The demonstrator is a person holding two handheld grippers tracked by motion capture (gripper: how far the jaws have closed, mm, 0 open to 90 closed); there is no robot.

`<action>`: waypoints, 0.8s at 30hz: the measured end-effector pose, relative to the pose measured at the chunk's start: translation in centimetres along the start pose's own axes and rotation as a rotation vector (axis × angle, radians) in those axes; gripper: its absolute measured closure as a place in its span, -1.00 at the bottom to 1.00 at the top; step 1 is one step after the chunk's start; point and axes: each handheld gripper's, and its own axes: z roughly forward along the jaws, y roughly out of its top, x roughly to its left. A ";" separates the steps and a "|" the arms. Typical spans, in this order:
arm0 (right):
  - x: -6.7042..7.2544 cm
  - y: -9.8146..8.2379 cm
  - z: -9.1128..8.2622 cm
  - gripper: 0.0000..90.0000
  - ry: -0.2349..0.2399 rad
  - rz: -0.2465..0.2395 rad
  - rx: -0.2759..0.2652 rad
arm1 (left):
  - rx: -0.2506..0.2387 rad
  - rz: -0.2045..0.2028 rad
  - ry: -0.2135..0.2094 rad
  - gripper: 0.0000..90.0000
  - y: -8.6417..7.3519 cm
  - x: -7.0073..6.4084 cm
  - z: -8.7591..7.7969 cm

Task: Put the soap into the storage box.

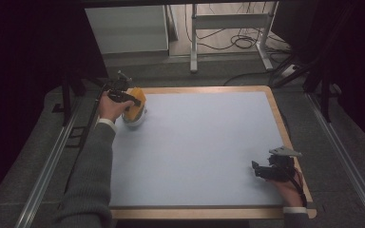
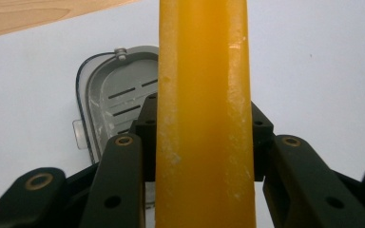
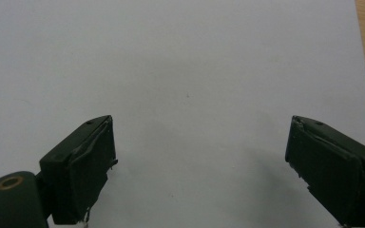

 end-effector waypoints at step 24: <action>-0.5 -0.2 -0.2 -0.79 -0.013 0.007 -0.002 | 0.024 -0.050 0.042 0.36 0.1 1.5 2.3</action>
